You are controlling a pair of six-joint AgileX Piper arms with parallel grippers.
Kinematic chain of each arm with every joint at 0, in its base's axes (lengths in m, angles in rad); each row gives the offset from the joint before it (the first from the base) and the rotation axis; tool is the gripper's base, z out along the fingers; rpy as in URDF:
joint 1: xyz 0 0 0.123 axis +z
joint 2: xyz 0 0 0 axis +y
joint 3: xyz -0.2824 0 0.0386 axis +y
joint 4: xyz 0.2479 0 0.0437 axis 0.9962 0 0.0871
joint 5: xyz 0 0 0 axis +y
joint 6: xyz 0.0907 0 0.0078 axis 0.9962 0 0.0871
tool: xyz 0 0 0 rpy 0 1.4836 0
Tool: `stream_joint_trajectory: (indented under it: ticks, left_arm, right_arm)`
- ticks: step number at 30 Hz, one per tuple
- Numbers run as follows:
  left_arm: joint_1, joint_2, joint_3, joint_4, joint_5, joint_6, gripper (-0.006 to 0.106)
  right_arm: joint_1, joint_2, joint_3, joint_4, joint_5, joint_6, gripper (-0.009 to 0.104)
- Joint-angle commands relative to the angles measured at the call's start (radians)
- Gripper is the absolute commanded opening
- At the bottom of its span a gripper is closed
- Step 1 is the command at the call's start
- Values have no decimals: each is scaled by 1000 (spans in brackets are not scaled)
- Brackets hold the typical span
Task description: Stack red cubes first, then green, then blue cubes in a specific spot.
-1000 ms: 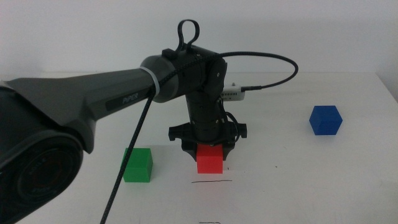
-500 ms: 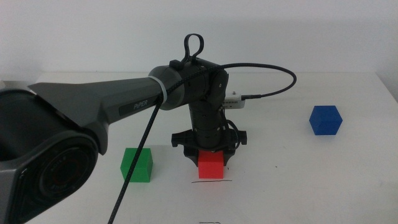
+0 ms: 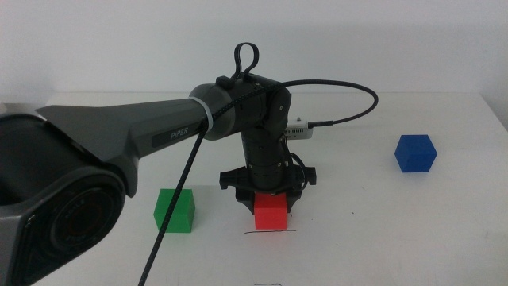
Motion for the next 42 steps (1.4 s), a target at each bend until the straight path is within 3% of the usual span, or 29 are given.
stream_joint_trajectory:
  ticks: [1, 6, 7, 9, 13, 28, 42]
  left_arm:
    - [-2, -51, -22, -35, 32, -12, 8]
    - [-2, -51, -22, -36, 35, -13, 18]
    - [-1, -51, -22, -14, 35, -13, 52]
    - [-1, -51, -22, -6, 37, -13, 71]
    - [-1, -51, -22, 8, 37, 9, 94]
    - [-1, -170, -28, 29, 72, 30, 93]
    - [18, -469, -28, 140, 214, 24, 93]
  right_arm:
    - [-7, -15, -5, -12, -58, -11, 67]
    - [-7, -15, -5, -12, -58, -11, 67]
    - [-7, -15, -5, -12, -58, -11, 67]
    - [-7, -15, -5, -12, -58, -11, 67]
    - [-7, -15, -5, -12, -58, -11, 67]
    - [-7, -15, -5, -12, -58, -11, 67]
    - [-7, -15, -5, -12, -58, -11, 67]
